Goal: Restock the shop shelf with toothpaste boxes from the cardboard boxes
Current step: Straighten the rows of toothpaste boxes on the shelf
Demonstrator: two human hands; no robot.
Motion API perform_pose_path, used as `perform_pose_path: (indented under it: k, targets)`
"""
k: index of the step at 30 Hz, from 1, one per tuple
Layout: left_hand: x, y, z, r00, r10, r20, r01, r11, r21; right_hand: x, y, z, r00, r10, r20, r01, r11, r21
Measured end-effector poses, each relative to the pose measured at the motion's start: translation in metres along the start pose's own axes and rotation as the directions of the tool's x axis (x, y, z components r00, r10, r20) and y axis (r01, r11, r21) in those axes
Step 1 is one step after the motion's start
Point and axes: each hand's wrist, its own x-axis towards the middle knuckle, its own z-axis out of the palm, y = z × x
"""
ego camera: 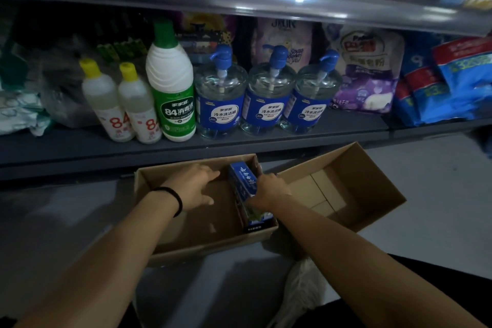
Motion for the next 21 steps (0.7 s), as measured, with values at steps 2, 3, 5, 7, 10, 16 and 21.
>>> perform_pose_path:
  k: [2,3,5,7,10,16,21]
  targets:
    - [0.000,0.000,0.001,1.000,-0.003,0.008,0.003,1.000,0.001,-0.004,0.004,-0.008,1.000,-0.016,0.007,0.016,1.000,-0.023]
    - [0.000,0.000,0.000,1.000,-0.003,0.010,0.003,1.000,-0.002,-0.008,0.007,-0.013,1.000,-0.025,0.000,0.025,0.999,-0.040]
    - [0.001,0.002,-0.001,1.000,0.002,0.013,-0.002,1.000,0.004,-0.015,0.014,-0.026,0.998,-0.050,-0.033,0.047,0.995,-0.082]
    - [0.003,0.007,-0.003,1.000,0.010,0.018,-0.011,1.000,0.023,-0.023,0.022,-0.043,0.994,-0.083,-0.071,0.073,0.990,-0.124]
    - [0.009,0.019,-0.003,0.999,0.036,0.025,-0.037,0.998,0.059,-0.033,0.035,-0.066,0.984,-0.133,-0.119,0.108,0.975,-0.196]
    - [0.027,0.042,-0.001,0.993,0.100,0.063,-0.106,0.989,0.108,-0.037,0.058,-0.093,0.963,-0.205,-0.173,0.147,0.944,-0.296]
    - [0.044,0.056,0.006,0.982,0.155,0.110,-0.168,0.978,0.126,-0.028,0.074,-0.098,0.939,-0.252,-0.234,0.173,0.934,-0.314]
